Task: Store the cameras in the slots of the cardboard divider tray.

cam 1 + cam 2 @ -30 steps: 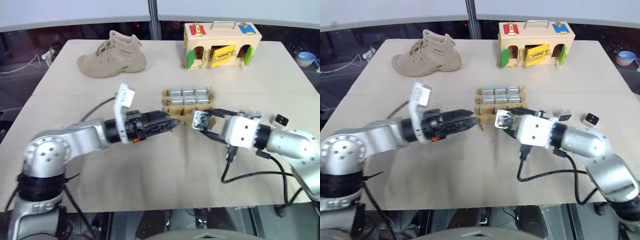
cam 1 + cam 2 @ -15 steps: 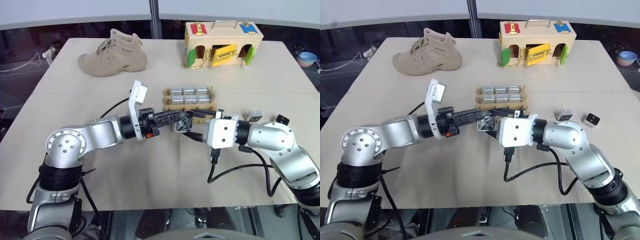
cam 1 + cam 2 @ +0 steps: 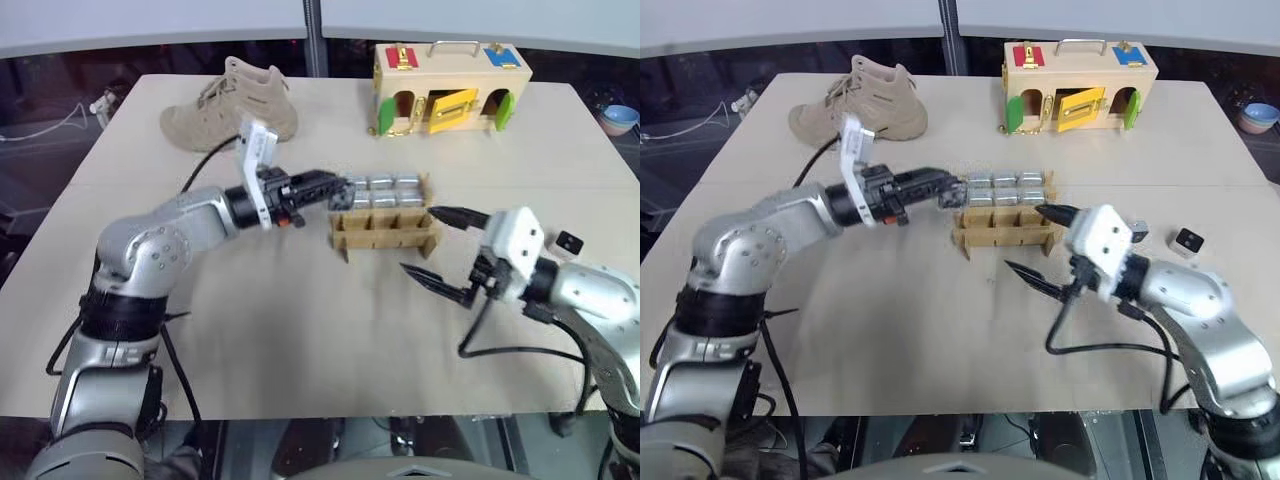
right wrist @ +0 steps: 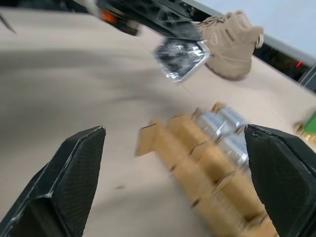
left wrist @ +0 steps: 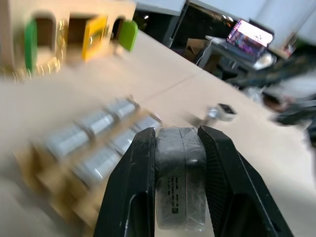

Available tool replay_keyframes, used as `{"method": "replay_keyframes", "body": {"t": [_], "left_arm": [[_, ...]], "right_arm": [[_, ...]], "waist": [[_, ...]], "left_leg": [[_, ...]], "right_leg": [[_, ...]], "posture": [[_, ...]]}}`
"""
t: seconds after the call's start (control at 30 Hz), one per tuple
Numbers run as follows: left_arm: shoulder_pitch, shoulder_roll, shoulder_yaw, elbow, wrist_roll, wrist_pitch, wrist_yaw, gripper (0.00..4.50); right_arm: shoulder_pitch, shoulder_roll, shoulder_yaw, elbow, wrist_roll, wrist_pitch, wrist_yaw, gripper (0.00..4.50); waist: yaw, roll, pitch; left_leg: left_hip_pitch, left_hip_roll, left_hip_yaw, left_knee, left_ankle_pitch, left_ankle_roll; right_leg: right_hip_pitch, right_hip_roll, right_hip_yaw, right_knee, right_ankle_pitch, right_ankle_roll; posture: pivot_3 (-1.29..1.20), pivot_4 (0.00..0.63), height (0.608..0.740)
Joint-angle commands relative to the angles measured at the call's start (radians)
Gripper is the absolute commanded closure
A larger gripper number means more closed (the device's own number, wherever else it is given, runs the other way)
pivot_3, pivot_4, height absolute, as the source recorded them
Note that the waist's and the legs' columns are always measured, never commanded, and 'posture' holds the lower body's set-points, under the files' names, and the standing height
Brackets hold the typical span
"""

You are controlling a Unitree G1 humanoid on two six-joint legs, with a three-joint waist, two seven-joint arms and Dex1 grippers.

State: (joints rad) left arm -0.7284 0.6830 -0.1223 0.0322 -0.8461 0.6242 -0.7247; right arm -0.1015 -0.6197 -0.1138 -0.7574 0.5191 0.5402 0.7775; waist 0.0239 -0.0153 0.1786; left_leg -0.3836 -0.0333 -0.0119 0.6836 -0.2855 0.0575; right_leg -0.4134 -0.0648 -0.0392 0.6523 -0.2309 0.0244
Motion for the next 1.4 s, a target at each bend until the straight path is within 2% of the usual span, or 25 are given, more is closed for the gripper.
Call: {"method": "replay_keyframes", "body": {"t": [0.03, 0.2, 0.27, 0.37, 0.67, 1.0, 1.2, 1.23, 1.27, 1.33, 1.4], "left_arm": [[-0.076, -0.083, -0.094, 0.192, 0.227, -0.23, -0.189, 3.78], [-0.15, -0.174, -0.119, 0.415, 0.369, -0.364, -0.327, 3.78], [-0.163, -0.188, -0.133, 0.5, 0.449, -0.461, -0.363, 3.78], [-0.174, -0.181, -0.113, 0.565, 0.491, -0.508, -0.426, 3.78], [-0.19, -0.187, -0.088, 0.627, 0.578, -0.562, -0.509, 3.78], [-0.213, -0.266, -0.054, 0.681, 0.629, -0.594, -0.5, 3.78], [-0.189, -0.264, -0.032, 0.674, 0.638, -0.615, -0.514, 3.78], [-0.177, -0.264, -0.023, 0.666, 0.633, -0.61, -0.509, 2.71], [-0.169, -0.264, -0.017, 0.66, 0.63, -0.605, -0.504, 2.44], [-0.143, -0.256, 0.023, 0.591, 0.579, -0.529, -0.511, 1.42], [-0.111, -0.238, 0.067, 0.493, 0.523, -0.456, -0.515, 1.42]], "right_arm": [[0.036, -0.008, -0.089, -0.089, 0.121, 0.031, -0.034, 0.04], [0.083, -0.018, -0.099, -0.12, 0.112, 0.024, -0.084, 0.04], [0.106, -0.019, -0.097, -0.133, 0.104, 0.016, -0.101, 0.04], [0.152, -0.016, -0.104, -0.157, 0.09, 0.0, -0.127, 0.04], [0.201, -0.016, -0.099, -0.163, 0.059, -0.043, -0.157, 0.04], [0.208, -0.021, -0.092, -0.151, 0.037, -0.061, -0.164, 0.04], [0.209, -0.021, -0.091, -0.155, 0.034, -0.061, -0.175, 0.04], [0.209, -0.021, -0.09, -0.154, 0.034, -0.06, -0.178, 0.0], [0.21, -0.02, -0.09, -0.154, 0.034, -0.059, -0.18, 0.0], [0.213, -0.02, -0.093, -0.156, 0.039, -0.047, -0.192, 0.0], [0.22, -0.021, -0.105, -0.159, 0.045, -0.028, -0.211, 0.0]], "waist": [[-0.005, 0.0, 0.0], [-0.011, -0.001, 0.001], [-0.012, -0.001, 0.001], [-0.009, -0.001, 0.001], [-0.01, -0.002, 0.0], [-0.008, -0.002, 0.0], [-0.008, -0.002, 0.0], [-0.009, -0.002, 0.0], [-0.01, -0.002, 0.0], [-0.011, -0.002, 0.0], [-0.013, -0.002, 0.0]], "left_leg": [[0.0, 0.0, 0.0, 0.0, 0.0, 0.0], [-0.001, 0.001, 0.001, 0.0, 0.0, 0.001], [-0.002, 0.001, 0.001, 0.001, -0.001, 0.001], [-0.003, 0.001, 0.001, 0.001, -0.001, 0.002], [-0.002, 0.001, 0.001, 0.003, -0.004, 0.007], [-0.002, 0.001, 0.001, 0.004, -0.004, 0.007], [-0.002, 0.001, 0.001, 0.004, -0.004, 0.008], [-0.002, 0.001, 0.001, 0.004, -0.004, 0.008], [-0.002, 0.001, 0.001, 0.004, -0.004, 0.007], [-0.002, 0.001, 0.001, 0.004, -0.004, 0.007], [-0.002, 0.001, 0.001, 0.004, -0.004, 0.007]], "right_leg": [[0.0, 0.0, 0.0, 0.0, 0.0, 0.0], [-0.001, 0.0, 0.001, 0.0, 0.0, 0.0], [-0.002, 0.0, 0.001, 0.001, 0.0, 0.0], [-0.003, 0.0, 0.0, 0.001, 0.0, 0.0], [-0.002, 0.0, 0.0, 0.003, 0.0, 0.0], [-0.002, 0.001, 0.0, 0.003, 0.0, 0.0], [-0.002, 0.001, 0.0, 0.004, 0.0, 0.001], [-0.002, 0.001, 0.0, 0.004, 0.0, 0.001], [-0.002, 0.001, 0.0, 0.004, 0.0, 0.0], [-0.002, 0.0, 0.0, 0.004, 0.0, 0.0], [-0.002, 0.0, 0.0, 0.004, 0.0, 0.0]], "posture": [[0.0, 0.15, 0.74], [0.0, 0.15, 0.74], [0.0, 0.15, 0.74], [0.0, 0.15, 0.74], [0.0, 0.15, 0.74], [0.0, 0.15, 0.74], [0.0, 0.15, 0.74], [0.0, 0.15, 0.74], [0.0, 0.15, 0.74], [0.0, 0.15, 0.74], [0.0, 0.15, 0.74]]}}
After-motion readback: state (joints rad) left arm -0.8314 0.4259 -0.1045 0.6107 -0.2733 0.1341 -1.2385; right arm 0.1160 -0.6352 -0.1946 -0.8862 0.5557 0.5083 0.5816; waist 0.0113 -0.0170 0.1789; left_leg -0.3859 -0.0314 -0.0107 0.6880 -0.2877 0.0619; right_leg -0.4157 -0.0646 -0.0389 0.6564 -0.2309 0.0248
